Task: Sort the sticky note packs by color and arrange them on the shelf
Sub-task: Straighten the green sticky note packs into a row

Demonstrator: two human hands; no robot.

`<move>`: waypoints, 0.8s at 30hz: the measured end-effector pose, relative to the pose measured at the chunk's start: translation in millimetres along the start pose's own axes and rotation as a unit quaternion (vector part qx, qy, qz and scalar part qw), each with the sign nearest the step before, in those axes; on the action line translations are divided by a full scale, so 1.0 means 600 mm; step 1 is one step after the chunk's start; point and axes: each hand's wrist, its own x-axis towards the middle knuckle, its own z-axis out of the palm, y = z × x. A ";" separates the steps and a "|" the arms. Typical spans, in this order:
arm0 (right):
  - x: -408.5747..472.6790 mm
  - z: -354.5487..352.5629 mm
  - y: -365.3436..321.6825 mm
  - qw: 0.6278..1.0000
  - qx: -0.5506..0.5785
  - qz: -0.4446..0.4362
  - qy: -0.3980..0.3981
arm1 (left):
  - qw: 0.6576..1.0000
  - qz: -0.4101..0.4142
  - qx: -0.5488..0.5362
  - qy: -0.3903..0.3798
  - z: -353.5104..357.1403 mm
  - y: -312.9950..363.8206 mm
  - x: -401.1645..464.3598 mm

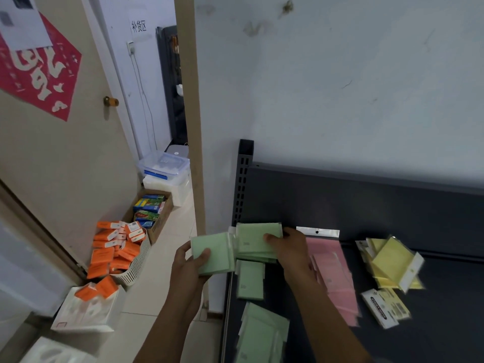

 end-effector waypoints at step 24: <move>-0.049 -0.035 -0.008 0.998 -0.032 -0.036 -0.049 | 0.992 0.043 0.115 -0.004 0.039 -0.016 0.020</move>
